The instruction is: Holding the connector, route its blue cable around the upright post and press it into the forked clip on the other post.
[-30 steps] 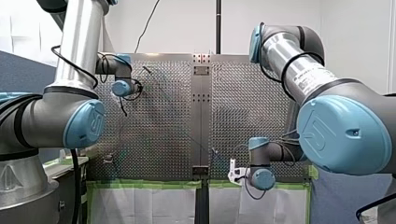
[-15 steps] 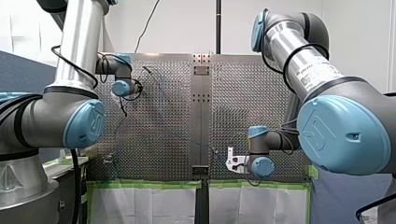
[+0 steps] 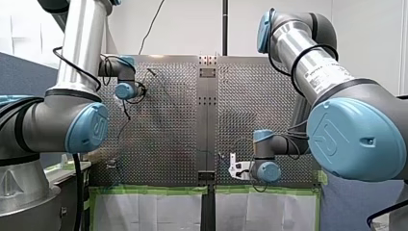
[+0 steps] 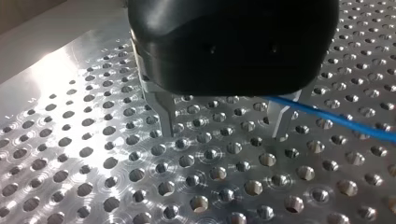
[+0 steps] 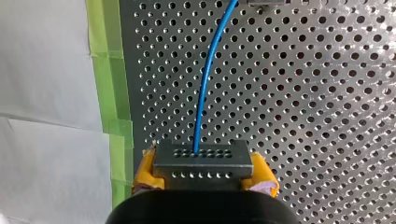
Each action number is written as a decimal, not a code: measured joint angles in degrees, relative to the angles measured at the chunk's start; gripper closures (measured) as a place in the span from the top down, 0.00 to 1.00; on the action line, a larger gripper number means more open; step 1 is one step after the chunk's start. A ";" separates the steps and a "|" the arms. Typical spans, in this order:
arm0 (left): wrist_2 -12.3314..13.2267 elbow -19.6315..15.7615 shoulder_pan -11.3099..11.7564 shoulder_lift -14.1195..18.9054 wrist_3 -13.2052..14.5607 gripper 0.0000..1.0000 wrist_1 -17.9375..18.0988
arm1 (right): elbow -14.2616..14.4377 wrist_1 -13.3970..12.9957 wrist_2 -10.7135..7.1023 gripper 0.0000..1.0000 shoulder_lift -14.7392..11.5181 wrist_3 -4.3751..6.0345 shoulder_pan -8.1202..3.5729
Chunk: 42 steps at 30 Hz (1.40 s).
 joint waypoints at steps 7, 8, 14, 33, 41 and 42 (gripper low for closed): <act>-0.37 0.00 -0.01 -0.01 0.00 0.98 -0.17 | 0.00 -0.15 0.30 0.00 0.00 -0.07 0.05; -0.45 0.00 -0.02 0.00 0.00 0.98 -0.23 | 0.00 -0.22 0.31 0.00 0.00 -0.07 0.05; -1.25 0.00 -0.15 0.00 0.50 0.98 -0.91 | 0.00 -0.58 0.21 0.00 0.00 -0.07 0.06; -1.73 -0.09 0.90 0.08 -5.80 0.98 -4.41 | 0.00 -0.81 0.01 0.00 0.00 0.13 0.10; 0.42 -0.23 1.51 0.24 -9.93 0.98 -6.50 | 0.00 -1.06 -0.01 0.00 0.00 0.32 0.12; 0.82 -0.23 1.62 0.30 -10.42 0.98 -6.72 | 0.00 -1.09 -0.03 0.00 0.00 0.33 0.12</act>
